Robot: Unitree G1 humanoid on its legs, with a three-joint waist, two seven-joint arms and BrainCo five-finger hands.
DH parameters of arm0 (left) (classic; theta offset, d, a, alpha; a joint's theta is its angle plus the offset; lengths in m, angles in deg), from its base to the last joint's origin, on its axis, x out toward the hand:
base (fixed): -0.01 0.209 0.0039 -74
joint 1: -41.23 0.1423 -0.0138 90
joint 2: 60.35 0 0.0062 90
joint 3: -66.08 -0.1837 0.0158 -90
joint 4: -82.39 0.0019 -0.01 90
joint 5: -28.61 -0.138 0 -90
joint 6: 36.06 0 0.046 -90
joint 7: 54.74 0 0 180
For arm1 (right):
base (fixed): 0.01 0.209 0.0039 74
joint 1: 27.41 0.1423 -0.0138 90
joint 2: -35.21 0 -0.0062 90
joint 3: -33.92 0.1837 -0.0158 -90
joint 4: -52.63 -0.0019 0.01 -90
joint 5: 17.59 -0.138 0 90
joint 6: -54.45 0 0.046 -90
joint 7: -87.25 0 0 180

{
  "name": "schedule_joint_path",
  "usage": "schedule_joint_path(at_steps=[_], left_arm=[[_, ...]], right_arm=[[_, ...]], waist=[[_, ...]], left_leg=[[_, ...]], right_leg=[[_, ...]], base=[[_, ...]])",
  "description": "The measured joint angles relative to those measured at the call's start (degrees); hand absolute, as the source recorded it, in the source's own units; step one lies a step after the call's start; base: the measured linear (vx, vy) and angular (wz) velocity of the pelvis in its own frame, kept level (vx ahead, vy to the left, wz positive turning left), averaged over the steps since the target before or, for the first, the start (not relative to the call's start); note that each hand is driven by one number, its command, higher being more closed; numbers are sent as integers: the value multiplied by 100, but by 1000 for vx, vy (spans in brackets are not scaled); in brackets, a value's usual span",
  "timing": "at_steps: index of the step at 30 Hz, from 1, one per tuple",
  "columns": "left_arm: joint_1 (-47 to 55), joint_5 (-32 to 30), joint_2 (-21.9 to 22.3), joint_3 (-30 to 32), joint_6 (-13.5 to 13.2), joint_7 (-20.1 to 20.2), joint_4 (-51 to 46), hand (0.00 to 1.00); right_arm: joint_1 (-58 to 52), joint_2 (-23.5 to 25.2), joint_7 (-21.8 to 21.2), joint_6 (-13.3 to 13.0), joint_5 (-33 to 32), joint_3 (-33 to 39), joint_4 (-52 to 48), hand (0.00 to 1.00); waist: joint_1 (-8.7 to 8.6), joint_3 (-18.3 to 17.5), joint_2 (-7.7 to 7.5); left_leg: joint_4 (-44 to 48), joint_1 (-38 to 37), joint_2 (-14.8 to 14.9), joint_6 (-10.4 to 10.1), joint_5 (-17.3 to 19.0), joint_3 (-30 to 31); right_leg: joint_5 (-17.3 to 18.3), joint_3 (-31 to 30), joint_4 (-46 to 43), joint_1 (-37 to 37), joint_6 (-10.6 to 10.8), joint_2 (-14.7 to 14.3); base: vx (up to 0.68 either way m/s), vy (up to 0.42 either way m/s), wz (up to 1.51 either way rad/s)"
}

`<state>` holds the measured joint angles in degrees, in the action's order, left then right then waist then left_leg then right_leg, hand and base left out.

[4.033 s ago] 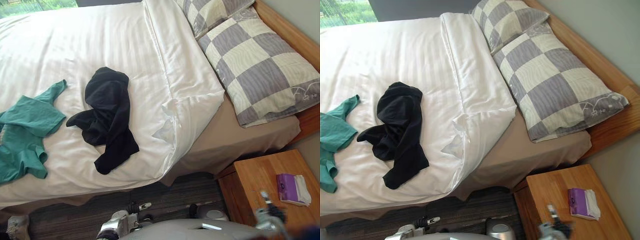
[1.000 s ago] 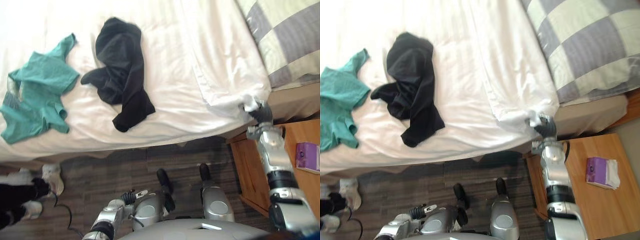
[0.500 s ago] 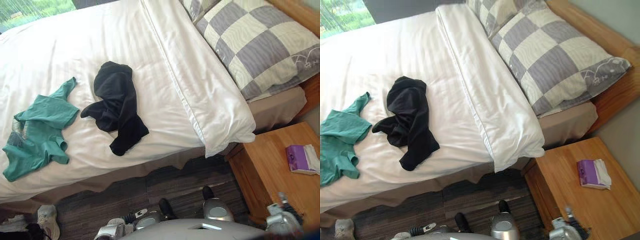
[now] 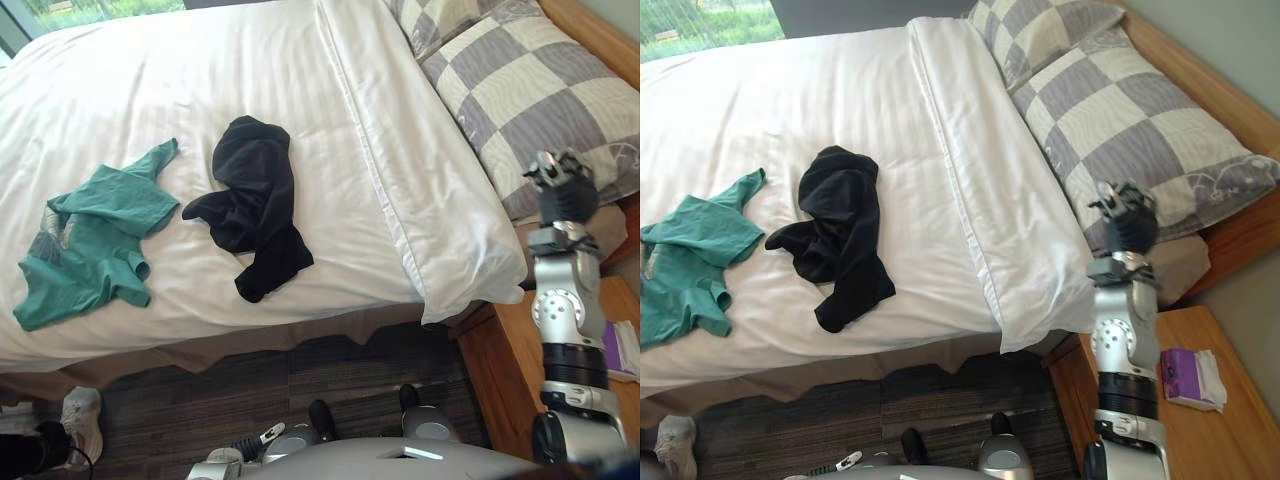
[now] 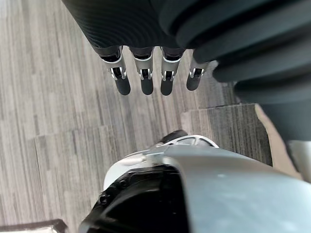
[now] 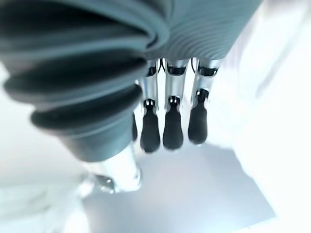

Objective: Tidy the bed and pick cloth on bed and put in laundry

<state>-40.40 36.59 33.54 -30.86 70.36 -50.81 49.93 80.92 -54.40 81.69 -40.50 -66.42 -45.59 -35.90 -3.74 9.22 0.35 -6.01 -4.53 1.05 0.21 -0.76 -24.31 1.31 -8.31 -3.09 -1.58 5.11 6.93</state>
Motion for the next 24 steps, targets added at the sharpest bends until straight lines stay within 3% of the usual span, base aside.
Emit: schedule_joint_path(at_steps=[3,5,8,9,11,13,16,20,24], left_arm=[[-7,206,-14,-43,-74,11,0,0],[-84,418,-51,-159,-93,53,-8,0],[-379,729,-92,-226,-98,93,-9,0],[-633,964,-113,-290,-118,88,-24,0],[-777,1130,-113,-388,-140,72,-27,0],[-951,1471,-113,-519,-172,-24,-5,0],[-1187,1739,-59,-542,-159,-201,-13,0],[-1522,1909,-142,-540,-110,-459,-62,0],[-1753,2022,-194,-538,-75,-599,-59,0]], right_arm=[[153,205,-114,-54,-380,-353,-230,100],[375,313,-139,-142,-386,-536,-237,100],[751,415,-229,-360,-378,-919,-385,100],[965,426,-310,-484,-309,-1191,-468,100],[1031,440,-318,-570,-158,-1379,-463,100],[1094,616,-310,-747,47,-1816,-255,100],[1124,838,-82,-829,122,-2039,-149,100],[1430,808,328,-1106,-132,-2002,-168,100],[1635,512,333,-1294,-638,-1653,-175,100]], waist=[[-13,64,45],[-24,300,112],[-11,828,193],[-15,1256,292],[-5,1446,390],[0,1547,550],[11,1716,667],[22,1944,695],[27,2018,727]], left_leg=[[34,188,-3,38,-52,72],[38,213,-17,69,-83,107],[249,577,-41,84,-54,135],[559,926,-14,114,-4,150],[762,1177,5,135,33,152],[1385,1903,106,177,235,136],[2196,2554,322,223,539,106],[3377,3480,697,263,1062,25],[4084,4063,906,335,1371,-40]], right_leg=[[-11,-6,-112,-207,-19,-6],[-29,-10,-150,-231,-47,2],[16,-37,-311,-553,-99,53],[53,-46,-472,-828,-106,79],[68,-52,-618,-1056,-103,87],[115,-98,-1025,-1711,-52,75],[212,-145,-1494,-2250,-37,-9],[473,-237,-2354,-3151,-42,-179],[627,-369,-2903,-3772,10,-291]], base=[[7,-40,11],[-64,-34,8],[-120,-30,11],[-155,-38,13],[-126,-33,10],[-84,-39,5],[-36,-26,-4],[-64,18,-18],[-38,54,-17]])
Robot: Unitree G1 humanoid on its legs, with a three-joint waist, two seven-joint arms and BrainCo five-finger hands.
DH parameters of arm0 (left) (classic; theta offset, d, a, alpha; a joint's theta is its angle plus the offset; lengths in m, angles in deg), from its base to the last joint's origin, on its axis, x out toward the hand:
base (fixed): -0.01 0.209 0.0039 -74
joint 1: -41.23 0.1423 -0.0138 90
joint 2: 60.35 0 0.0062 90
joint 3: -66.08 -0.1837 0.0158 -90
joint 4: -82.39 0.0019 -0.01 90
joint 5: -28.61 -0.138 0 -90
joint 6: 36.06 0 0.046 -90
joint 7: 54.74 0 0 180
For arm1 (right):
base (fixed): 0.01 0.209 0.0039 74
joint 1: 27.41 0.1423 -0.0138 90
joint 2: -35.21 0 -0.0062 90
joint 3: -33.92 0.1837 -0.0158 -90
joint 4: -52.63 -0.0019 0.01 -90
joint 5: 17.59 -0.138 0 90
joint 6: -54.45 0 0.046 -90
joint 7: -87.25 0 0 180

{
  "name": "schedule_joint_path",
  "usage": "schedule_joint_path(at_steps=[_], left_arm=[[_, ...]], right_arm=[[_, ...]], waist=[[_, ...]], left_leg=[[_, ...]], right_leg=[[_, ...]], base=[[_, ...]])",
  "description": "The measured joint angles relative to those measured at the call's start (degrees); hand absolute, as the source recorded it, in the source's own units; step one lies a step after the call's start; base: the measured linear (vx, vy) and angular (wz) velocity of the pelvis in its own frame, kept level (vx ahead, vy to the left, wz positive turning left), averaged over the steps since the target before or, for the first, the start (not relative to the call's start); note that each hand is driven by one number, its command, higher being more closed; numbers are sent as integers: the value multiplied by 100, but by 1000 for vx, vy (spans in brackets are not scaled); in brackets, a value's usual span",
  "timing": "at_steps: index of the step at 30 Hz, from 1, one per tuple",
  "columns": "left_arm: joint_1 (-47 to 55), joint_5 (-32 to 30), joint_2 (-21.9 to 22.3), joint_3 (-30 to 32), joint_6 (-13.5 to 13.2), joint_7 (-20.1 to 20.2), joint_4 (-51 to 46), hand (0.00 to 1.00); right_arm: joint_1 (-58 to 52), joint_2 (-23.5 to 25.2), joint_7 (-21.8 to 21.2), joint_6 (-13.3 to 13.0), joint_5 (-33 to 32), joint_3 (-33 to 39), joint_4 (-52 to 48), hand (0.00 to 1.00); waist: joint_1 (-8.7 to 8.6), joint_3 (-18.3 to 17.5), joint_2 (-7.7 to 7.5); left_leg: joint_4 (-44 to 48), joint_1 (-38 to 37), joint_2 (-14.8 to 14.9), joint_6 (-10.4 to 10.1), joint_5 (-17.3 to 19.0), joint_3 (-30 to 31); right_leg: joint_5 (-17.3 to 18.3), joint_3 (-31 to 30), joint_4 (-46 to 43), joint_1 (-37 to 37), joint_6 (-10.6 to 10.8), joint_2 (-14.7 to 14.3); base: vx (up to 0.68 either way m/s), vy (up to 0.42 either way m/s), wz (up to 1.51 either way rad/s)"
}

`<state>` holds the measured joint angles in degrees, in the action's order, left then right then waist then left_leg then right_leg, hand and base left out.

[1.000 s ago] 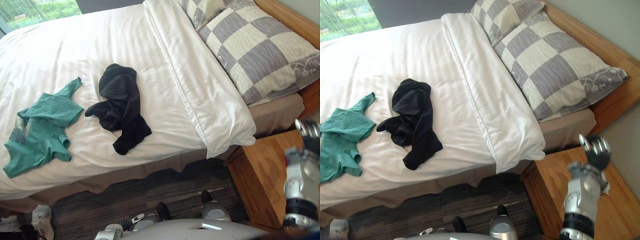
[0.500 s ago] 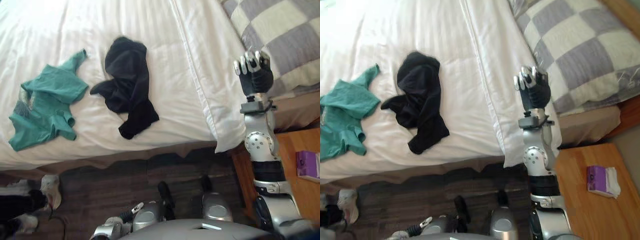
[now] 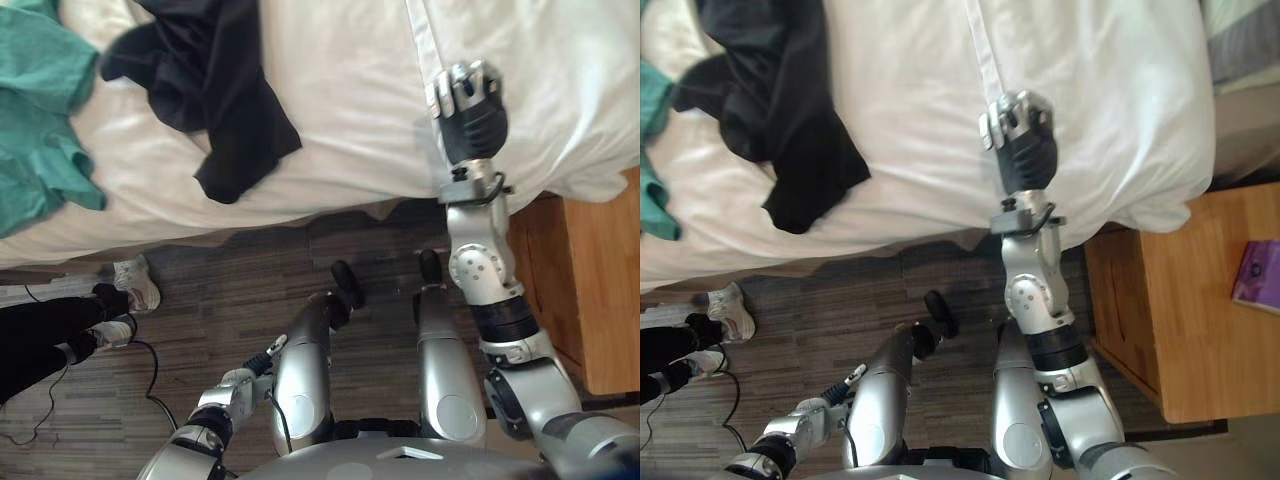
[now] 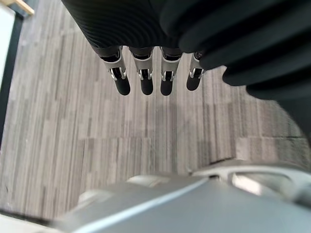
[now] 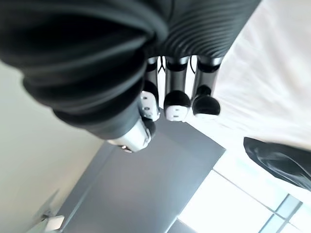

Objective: Tidy the bed and pick cloth on bed and put in laundry

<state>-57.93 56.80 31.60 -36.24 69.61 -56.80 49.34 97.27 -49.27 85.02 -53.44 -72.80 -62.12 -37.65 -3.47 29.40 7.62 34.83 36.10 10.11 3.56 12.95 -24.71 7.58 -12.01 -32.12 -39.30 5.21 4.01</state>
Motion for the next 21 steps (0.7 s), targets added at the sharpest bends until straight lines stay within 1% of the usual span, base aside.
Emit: schedule_joint_path(at_steps=[1,2,4,5,6,7,8,10,11,12,13,14,15,16,17,18,19,20,21], left_arm=[[-63,-1,-22,5,10,-51,7,0],[-94,-1,-34,5,32,-56,9,0],[-150,2,-57,79,47,-83,2,0],[-164,1,-59,124,60,-85,3,0],[-192,3,-64,166,126,-92,4,0],[-198,14,-63,214,145,-97,0,0],[-205,28,-59,252,152,-99,3,0],[-215,44,-37,387,199,-197,2,0],[-217,43,-18,466,238,-237,9,0],[-215,43,-9,504,261,-264,10,0],[-214,43,12,593,281,-310,30,0],[-213,42,16,635,283,-325,47,0],[-212,42,17,670,288,-327,59,0],[-212,36,21,724,291,-328,62,0],[-209,35,36,794,292,-326,63,0],[-207,-34,62,912,286,-322,64,0],[-193,-74,83,1023,279,-316,65,0],[-157,-82,117,1185,242,-294,61,0],[-135,-83,151,1289,214,-278,60,0]], right_arm=[[-1,-103,-46,-70,-274,164,-5,100],[-1,-130,-104,-98,-412,255,-6,100],[-21,-231,-338,-180,-832,700,-11,100],[-57,-247,-369,-187,-893,846,-7,100],[-193,-324,-429,-211,-1100,1192,30,100],[-329,-439,-546,-289,-1429,1550,178,100],[-389,-474,-585,-312,-1573,1760,286,100],[-631,-556,-1012,-350,-2350,2577,674,100],[-752,-575,-1165,-353,-2699,3031,881,100],[-812,-582,-1214,-345,-2880,3263,976,100],[-896,-588,-1232,-294,-3158,3647,1163,100],[-1022,-592,-1225,-199,-3287,3923,1366,100],[-1088,-587,-1213,-131,-3319,4019,1497,100],[-1262,-521,-1070,81,-3362,4171,1830,100],[-1331,-462,-1006,158,-3361,4202,1966,100],[-1526,-222,-881,330,-3346,4272,2228,100],[-1699,6,-832,446,-3341,4274,2454,100],[-1956,342,-815,628,-3272,4270,2744,0],[-2099,507,-829,710,-3129,4270,2896,0]], waist=[[-2,2,-3],[2,4,-6],[17,17,-26],[18,30,-47],[37,35,-55],[51,35,-56],[56,38,-61],[68,40,-67],[65,44,-74],[62,44,-74],[48,43,-79],[22,44,-80],[0,42,-83],[-25,42,-85],[-23,42,-86],[-10,43,-109],[-9,36,-141],[-2,28,-197],[-7,29,-211]], left_leg=[[195,130,71,49,70,2],[278,176,99,48,117,4],[567,323,230,62,268,8],[606,329,250,64,293,8],[685,350,289,59,348,18],[765,395,322,70,399,35],[803,419,338,60,432,38],[946,495,382,93,525,46],[1005,498,382,110,577,42],[1039,498,387,107,609,40],[1087,497,398,117,655,31],[1135,497,408,124,695,23],[1154,492,410,132,712,21],[1192,455,436,137,751,5],[1209,426,456,128,770,-1],[1227,305,495,113,795,-30],[1212,171,520,107,807,-66],[1159,-65,547,81,845,-151],[1112,-189,549,64,860,-178]], right_leg=[[42,1,-142,-125,15,-9],[55,4,-204,-176,26,-22],[89,3,-325,-289,25,-98],[89,4,-338,-290,26,-107],[91,14,-348,-285,27,-128],[93,21,-350,-290,31,-149],[94,21,-352,-296,33,-158],[112,14,-379,-330,62,-181],[131,-2,-403,-330,92,-185],[136,-11,-411,-325,100,-186],[140,-36,-419,-319,106,-191],[145,-57,-423,-310,114,-196],[149,-64,-426,-303,122,-198],[155,-76,-420,-256,132,-210],[156,-80,-411,-220,133,-218],[157,-98,-391,-111,135,-256],[161,-125,-371,3,140,-291],[168,-165,-321,190,142,-299],[168,-190,-263,307,142,-298]], base=[[16,37,-12],[28,39,-12],[37,34,-16],[41,35,-15],[41,37,-8],[38,42,-6],[33,51,-7],[38,61,-7],[42,56,-7],[49,57,-10],[54,56,-13],[57,54,-12],[76,46,-10],[69,27,-8],[93,22,-13],[83,-5,-15],[105,-17,-23],[86,-23,-23],[88,-15,-27]])
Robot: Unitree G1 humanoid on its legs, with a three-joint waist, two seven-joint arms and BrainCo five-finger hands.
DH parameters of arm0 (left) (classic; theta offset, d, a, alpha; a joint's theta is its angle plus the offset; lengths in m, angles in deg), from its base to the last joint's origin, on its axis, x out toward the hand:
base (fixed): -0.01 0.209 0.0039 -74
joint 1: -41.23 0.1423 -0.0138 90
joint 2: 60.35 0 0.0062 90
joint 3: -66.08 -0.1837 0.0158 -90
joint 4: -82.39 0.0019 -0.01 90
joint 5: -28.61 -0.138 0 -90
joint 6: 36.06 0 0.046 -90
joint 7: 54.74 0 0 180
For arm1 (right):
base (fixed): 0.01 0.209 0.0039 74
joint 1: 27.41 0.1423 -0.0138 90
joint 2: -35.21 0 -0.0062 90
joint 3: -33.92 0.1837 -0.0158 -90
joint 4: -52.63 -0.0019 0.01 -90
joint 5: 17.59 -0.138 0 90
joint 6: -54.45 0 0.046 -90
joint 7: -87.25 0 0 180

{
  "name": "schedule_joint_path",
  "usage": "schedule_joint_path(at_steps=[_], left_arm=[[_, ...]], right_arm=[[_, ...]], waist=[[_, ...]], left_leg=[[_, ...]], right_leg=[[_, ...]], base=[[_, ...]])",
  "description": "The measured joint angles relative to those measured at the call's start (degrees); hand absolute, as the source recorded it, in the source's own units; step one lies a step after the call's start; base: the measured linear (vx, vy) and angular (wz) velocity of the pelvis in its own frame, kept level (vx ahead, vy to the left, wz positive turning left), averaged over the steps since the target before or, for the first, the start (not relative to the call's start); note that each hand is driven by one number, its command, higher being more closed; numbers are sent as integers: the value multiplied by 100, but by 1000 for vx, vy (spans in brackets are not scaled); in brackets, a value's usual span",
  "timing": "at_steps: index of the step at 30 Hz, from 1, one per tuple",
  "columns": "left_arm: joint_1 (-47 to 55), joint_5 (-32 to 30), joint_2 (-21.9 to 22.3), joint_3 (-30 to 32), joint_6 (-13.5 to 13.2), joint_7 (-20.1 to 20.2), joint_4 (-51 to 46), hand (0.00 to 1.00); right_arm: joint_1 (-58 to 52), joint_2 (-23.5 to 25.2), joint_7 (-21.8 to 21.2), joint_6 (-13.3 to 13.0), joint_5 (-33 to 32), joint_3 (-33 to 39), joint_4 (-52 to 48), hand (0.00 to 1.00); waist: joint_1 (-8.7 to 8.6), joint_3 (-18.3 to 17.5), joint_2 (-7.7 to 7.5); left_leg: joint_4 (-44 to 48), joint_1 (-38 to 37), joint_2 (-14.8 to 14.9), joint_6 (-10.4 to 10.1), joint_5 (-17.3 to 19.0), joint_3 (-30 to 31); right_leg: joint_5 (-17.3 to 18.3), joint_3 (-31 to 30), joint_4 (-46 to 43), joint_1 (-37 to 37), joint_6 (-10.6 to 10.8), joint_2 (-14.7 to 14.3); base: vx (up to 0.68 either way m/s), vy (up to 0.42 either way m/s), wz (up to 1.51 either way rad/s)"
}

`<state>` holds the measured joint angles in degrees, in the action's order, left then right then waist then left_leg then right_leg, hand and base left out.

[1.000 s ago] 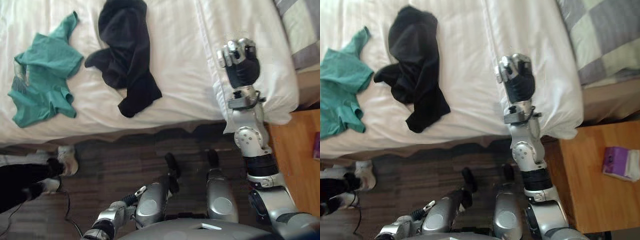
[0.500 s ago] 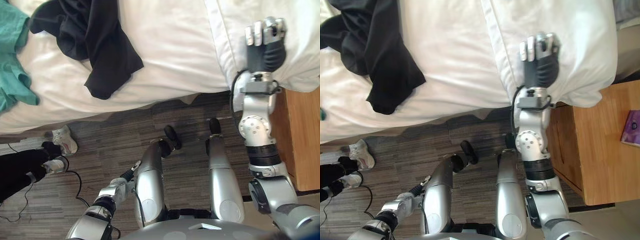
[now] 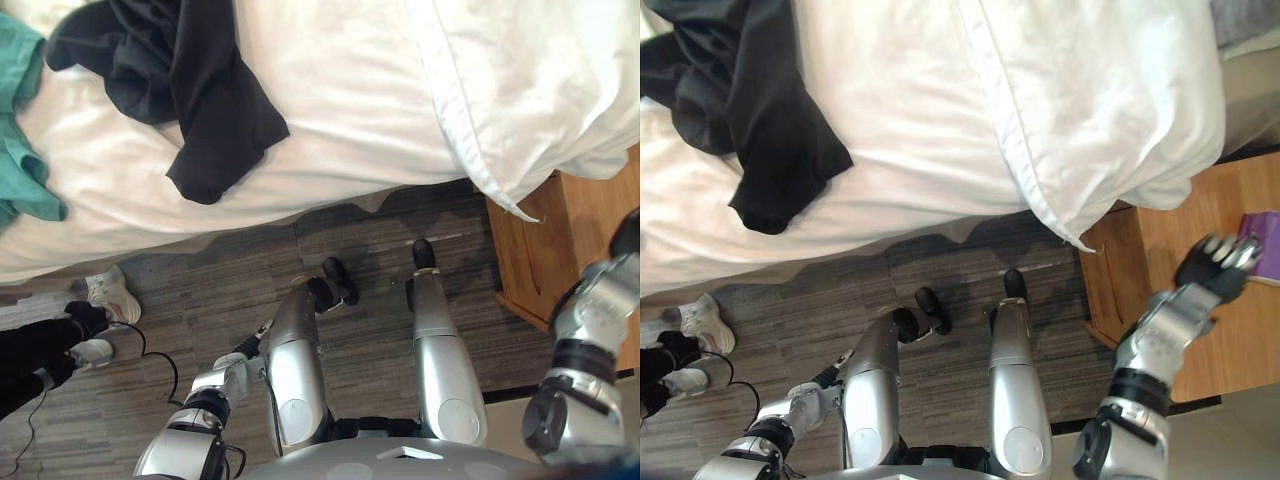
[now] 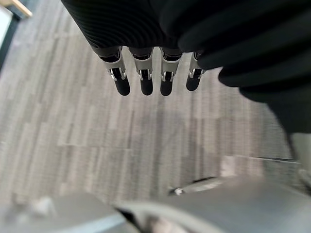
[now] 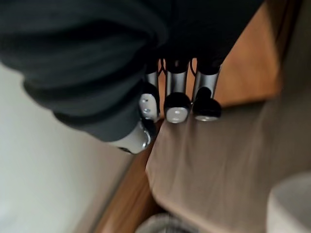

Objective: Tidy the bed and pick cloth on bed and put in laundry

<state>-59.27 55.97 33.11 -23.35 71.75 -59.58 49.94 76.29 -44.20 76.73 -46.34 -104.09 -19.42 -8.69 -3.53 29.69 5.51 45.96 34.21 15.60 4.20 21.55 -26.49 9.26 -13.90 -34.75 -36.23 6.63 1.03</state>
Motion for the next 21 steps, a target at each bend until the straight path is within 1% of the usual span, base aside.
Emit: schedule_joint_path(at_steps=[1,2,3,5,6,7,8,9,10,12,13,14,15,17,19,20,21], left_arm=[[35,-6,75,159,-62,26,-7,0],[44,-6,98,212,-80,44,-12,0],[81,-80,270,404,-140,167,-28,0],[121,-154,444,420,-196,232,-28,0],[144,-349,572,473,-244,151,-6,0],[302,-388,548,497,-273,163,-10,0],[372,-388,546,516,-300,167,-11,0],[539,-442,539,515,-332,162,-13,0],[642,-450,534,514,-329,153,-13,0],[800,-462,555,513,-319,157,-32,0],[885,-566,575,514,-284,173,-34,0],[941,-682,604,514,-208,172,-23,0],[983,-725,614,515,-181,172,-16,0],[1138,-899,651,501,-169,195,-13,0],[1217,-1029,662,480,-184,243,-14,0],[1239,-1561,525,-276,-248,501,24,0],[1239,-1561,525,-276,-248,500,24,0]], right_arm=[[-348,296,-15,156,302,-5,224,0],[-455,381,-19,199,411,-9,285,0],[-974,683,-18,329,1170,-12,550,0],[-1212,767,-16,363,1653,-69,681,0],[-1447,810,-6,354,2238,-198,767,0],[-1604,885,-10,342,2869,-387,876,0],[-1681,928,-17,341,3127,-462,918,0],[-1855,1004,-50,346,3650,-690,1097,0],[-1941,1015,-89,352,3931,-808,1249,0],[-2023,1001,-173,359,4367,-1023,1510,0],[-2013,991,-240,358,4691,-1185,1636,0],[-2009,980,-300,353,5006,-1335,1737,0],[-2010,973,-327,352,5114,-1417,1801,0],[-1979,914,-400,348,5605,-1546,2058,0],[-1933,846,-399,359,5862,-1600,2316,0],[-1608,252,182,1043,6318,-2263,3364,0],[-1608,252,182,1043,6318,-2263,3364,0]], waist=[[-3,-14,-17],[-6,-20,-26],[-29,-126,-54],[-48,-279,-113],[-58,-437,-179],[-68,-573,-306],[-66,-645,-372],[-56,-881,-506],[-34,-1055,-564],[22,-1345,-635],[73,-1495,-655],[114,-1623,-651],[125,-1702,-645],[129,-1931,-624],[139,-2047,-637],[119,-2120,-527],[119,-2120,-527]], left_leg=[[-107,-263,0,-27,15,-65],[-153,-349,-1,-32,15,-96],[-444,-740,-44,-106,-16,-198],[-689,-963,-88,-189,-63,-296],[-968,-1209,-169,-246,-128,-327],[-1262,-1503,-206,-311,-226,-428],[-1415,-1635,-247,-335,-271,-440],[-1815,-1923,-370,-359,-401,-445],[-2026,-2050,-435,-401,-516,-455],[-2393,-2273,-569,-406,-666,-447],[-2668,-2500,-659,-386,-808,-427],[-2931,-2743,-738,-419,-916,-405],[-3075,-2863,-774,-438,-972,-387],[-3610,-3285,-920,-499,-1211,-270],[-3988,-3557,-1004,-558,-1375,-207],[-5170,-4212,-1428,-513,-2020,217],[-5170,-4213,-1427,-513,-2020,217]], right_leg=[[-3,-38,109,229,-3,0],[-6,-56,151,299,-7,2],[-92,-105,517,693,-44,27],[-196,-117,811,906,-60,73],[-311,-112,1144,1187,-88,122],[-438,-109,1489,1483,-104,157],[-482,-96,1638,1620,-116,184],[-579,8,1985,1931,-149,269],[-600,93,2141,2077,-159,329],[-600,233,2277,2253,-160,412],[-599,419,2298,2394,-160,466],[-599,607,2297,2553,-160,506],[-599,698,2297,2629,-161,517],[-598,975,2351,2921,-162,548],[-598,1150,2518,3173,-162,567],[-666,1693,3448,3897,-282,647],[-666,1693,3448,3897,-282,647]], base=[[69,-10,-19],[98,-9,-28],[86,-3,-22],[102,5,-17],[156,2,-16],[167,-9,-13],[207,-46,3],[223,-71,23],[233,-75,30],[178,-55,26],[218,-69,29],[203,-64,26],[213,-73,28],[195,-59,33],[103,-35,26],[44,-21,11],[0,0,0]])
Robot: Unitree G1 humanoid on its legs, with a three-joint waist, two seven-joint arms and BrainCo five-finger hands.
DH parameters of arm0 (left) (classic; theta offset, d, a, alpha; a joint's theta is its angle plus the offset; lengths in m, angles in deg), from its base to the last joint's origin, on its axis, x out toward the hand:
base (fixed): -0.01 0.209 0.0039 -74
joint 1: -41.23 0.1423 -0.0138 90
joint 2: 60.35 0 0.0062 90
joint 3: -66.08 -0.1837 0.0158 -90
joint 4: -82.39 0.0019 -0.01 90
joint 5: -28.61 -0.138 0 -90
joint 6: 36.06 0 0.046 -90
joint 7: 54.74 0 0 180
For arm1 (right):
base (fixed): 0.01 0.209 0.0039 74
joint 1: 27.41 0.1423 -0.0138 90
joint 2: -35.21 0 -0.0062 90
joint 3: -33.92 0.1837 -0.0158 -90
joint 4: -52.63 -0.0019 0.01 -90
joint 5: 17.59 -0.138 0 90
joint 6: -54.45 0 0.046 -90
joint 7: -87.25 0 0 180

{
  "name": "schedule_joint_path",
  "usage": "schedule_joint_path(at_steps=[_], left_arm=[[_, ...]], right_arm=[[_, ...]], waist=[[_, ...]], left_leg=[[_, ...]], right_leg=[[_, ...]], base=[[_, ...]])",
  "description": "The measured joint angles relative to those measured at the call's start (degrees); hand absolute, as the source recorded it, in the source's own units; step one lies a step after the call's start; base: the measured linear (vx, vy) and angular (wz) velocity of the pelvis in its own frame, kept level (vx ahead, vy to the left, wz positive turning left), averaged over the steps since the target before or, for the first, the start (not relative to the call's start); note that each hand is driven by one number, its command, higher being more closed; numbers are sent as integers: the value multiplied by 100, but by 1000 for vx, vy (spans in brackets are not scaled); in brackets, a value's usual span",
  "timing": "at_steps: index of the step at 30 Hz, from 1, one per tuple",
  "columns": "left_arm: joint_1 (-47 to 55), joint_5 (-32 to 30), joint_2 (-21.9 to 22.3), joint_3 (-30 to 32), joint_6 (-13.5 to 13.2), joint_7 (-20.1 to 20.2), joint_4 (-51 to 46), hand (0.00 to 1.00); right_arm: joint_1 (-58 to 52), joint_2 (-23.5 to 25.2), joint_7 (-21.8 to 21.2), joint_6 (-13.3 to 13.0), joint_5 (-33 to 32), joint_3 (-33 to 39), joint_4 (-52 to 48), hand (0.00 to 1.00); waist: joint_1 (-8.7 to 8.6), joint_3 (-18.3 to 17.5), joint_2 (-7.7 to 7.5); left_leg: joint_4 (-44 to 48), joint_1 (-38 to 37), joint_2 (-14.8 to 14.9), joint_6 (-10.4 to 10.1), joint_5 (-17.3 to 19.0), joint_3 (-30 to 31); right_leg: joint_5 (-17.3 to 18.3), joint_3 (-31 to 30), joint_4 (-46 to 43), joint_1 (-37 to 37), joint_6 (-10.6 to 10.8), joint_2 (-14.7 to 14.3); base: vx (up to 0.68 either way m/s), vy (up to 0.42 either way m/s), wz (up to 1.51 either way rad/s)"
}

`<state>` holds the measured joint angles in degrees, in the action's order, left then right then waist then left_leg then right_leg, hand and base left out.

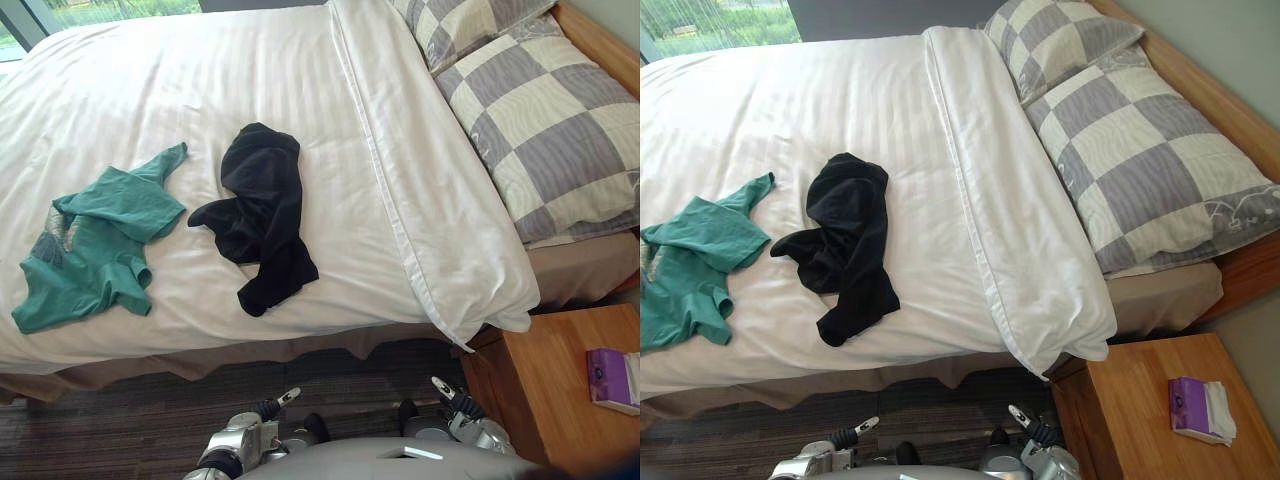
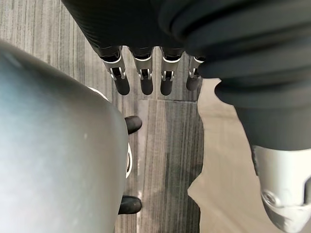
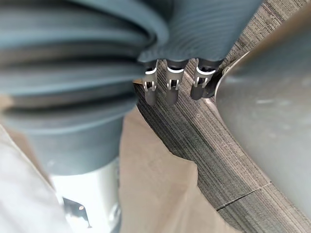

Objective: Tidy the bed and pick cloth on bed and put in laundry

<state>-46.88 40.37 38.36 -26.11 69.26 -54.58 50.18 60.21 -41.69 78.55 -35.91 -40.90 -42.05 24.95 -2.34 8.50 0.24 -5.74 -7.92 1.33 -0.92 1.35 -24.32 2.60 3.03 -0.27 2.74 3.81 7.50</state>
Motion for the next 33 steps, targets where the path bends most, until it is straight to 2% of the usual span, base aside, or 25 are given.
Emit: schedule_joint_path(at_steps=[5,9,11,12,13,15,16,17,18,20,21,22,23,24,25,26,27,28,29,30,31,32,33], left_arm=[[-30,6,0,14,0,-10,-18,0],[-60,274,44,35,-244,-126,2,0],[-89,531,67,154,-420,-309,-25,0],[-80,573,100,185,-471,-323,-25,0],[-63,645,111,272,-576,-386,-22,0],[-18,921,31,334,-776,-540,-18,0],[32,1163,58,422,-913,-570,-16,0],[82,1273,93,443,-1023,-560,14,0],[88,1325,106,445,-1075,-551,57,0],[99,1394,145,446,-1318,-548,100,0],[115,1393,158,444,-1350,-552,101,0],[116,1382,221,427,-1355,-553,115,0],[114,1364,260,375,-1358,-551,153,0],[116,1345,290,191,-1331,-544,187,0],[6,1345,98,113,-1203,-543,189,0],[-35,1338,-2,105,-1172,-559,180,0],[7,1128,-57,112,-1073,-561,172,0],[37,966,-65,109,-1070,-557,122,0],[86,899,-64,100,-1058,-553,69,0],[102,756,-84,-39,-983,-547,-61,0],[20,689,-92,-195,-924,-550,-75,0],[-94,663,-71,-356,-854,-551,-76,0],[-166,642,-41,-457,-810,-551,-76,0]], right_arm=[[-5,-5,-2,0,0,56,-1,0],[-33,-4,-47,20,3,39,-5,0],[-29,-36,-83,85,4,-68,-79,0],[-31,-56,-83,86,4,-125,-92,0],[-57,-55,-88,87,20,-151,-161,0],[-162,-50,-91,83,140,-123,-246,0],[-218,-87,-91,80,275,-89,-314,0],[-271,-225,-94,73,390,-78,-312,0],[-301,-291,-94,71,475,-61,-290,0],[-251,-474,-131,62,620,4,-140,0],[-245,-499,-148,55,658,6,-83,0],[-236,-532,-208,-1,676,4,-25,0],[-243,-535,-234,-39,676,4,-28,0],[-254,-514,-247,-93,670,4,-31,0],[-190,-265,-147,-147,669,52,44,0],[-194,-206,-91,-188,667,58,47,0],[-234,-251,-155,-240,674,-21,46,0],[-280,-276,-176,-289,679,-169,44,0],[-301,-280,-215,-324,679,-263,33,0],[-309,-270,-302,-346,676,-479,-20,0],[-311,-260,-401,-346,675,-602,-66,0],[-321,-262,-489,-346,663,-683,-129,0],[-338,-271,-560,-352,644,-729,-203,0]], waist=[[-32,2,-5],[-45,31,-26],[-16,210,-64],[-19,219,-60],[-29,235,-85],[-57,239,-200],[-129,240,-231],[-165,202,-170],[-188,204,-153],[-200,168,-41],[-201,154,-13],[-213,112,63],[-231,103,116],[-300,74,208],[-250,88,-153],[-203,139,-194],[-72,94,-229],[-33,87,-218],[-26,84,-222],[-69,81,-220],[-141,80,-216],[-151,77,-221],[-146,74,-225]], left_leg=[[9,-16,62,-34,24,-62],[175,14,163,-91,118,-65],[1103,204,448,-167,561,-61],[1293,251,515,-188,628,-56],[1591,307,601,-210,659,-36],[2069,463,622,-277,695,50],[2506,574,787,-186,859,58],[2902,705,1091,-188,934,231],[3035,768,1247,-194,929,358],[3066,908,1765,-360,788,971],[2939,870,1847,-478,738,1087],[2482,729,1942,-1020,570,1143],[2197,628,1950,-1307,465,1136],[1765,468,1882,-1386,296,1125],[1664,413,1518,-1343,445,1009],[1661,434,1389,-1351,400,947],[1520,421,1297,-1215,443,878],[1340,402,1261,-1115,381,826],[1201,388,1231,-1035,326,829],[865,417,1101,-820,132,997],[703,518,988,-721,7,1186],[568,618,834,-617,-110,1346],[524,678,721,-571,-167,1433]], right_leg=[[-15,-80,27,-14,-21,-31],[-9,31,15,19,-38,-68],[159,149,-230,118,-114,-106],[242,211,-348,108,-102,-90],[474,324,-685,28,-104,-36],[744,385,-1160,-47,-166,188],[834,443,-1329,-46,-150,328],[879,478,-1423,-72,-114,465],[898,484,-1482,-98,-64,535],[973,526,-1807,-272,181,764],[999,525,-1865,-313,253,807],[995,555,-1885,-343,397,874],[952,586,-1849,-315,487,894],[836,680,-1744,-255,699,943],[588,671,-1650,-187,878,1313],[297,675,-1631,-249,880,1446],[-497,949,-1450,-323,290,1474],[-640,1213,-1389,-334,162,1417],[-605,1334,-1383,-337,215,1335],[-327,1328,-1355,-340,534,962],[-162,1257,-1296,-314,633,666],[111,1213,-1157,-265,568,418],[295,1215,-1022,-217,521,313]], base=[[0,0,-7],[0,0,-1],[16,-87,2],[11,-119,7],[8,-92,16],[5,-82,28],[15,-37,27],[21,-20,22],[42,78,21],[57,197,26],[30,320,24],[-1,330,21],[-6,496,37],[15,581,49],[0,573,40],[-72,629,15],[-102,462,-8],[-118,532,-4],[-50,343,31],[-17,333,68],[6,197,98],[10,122,90],[-14,103,90]])
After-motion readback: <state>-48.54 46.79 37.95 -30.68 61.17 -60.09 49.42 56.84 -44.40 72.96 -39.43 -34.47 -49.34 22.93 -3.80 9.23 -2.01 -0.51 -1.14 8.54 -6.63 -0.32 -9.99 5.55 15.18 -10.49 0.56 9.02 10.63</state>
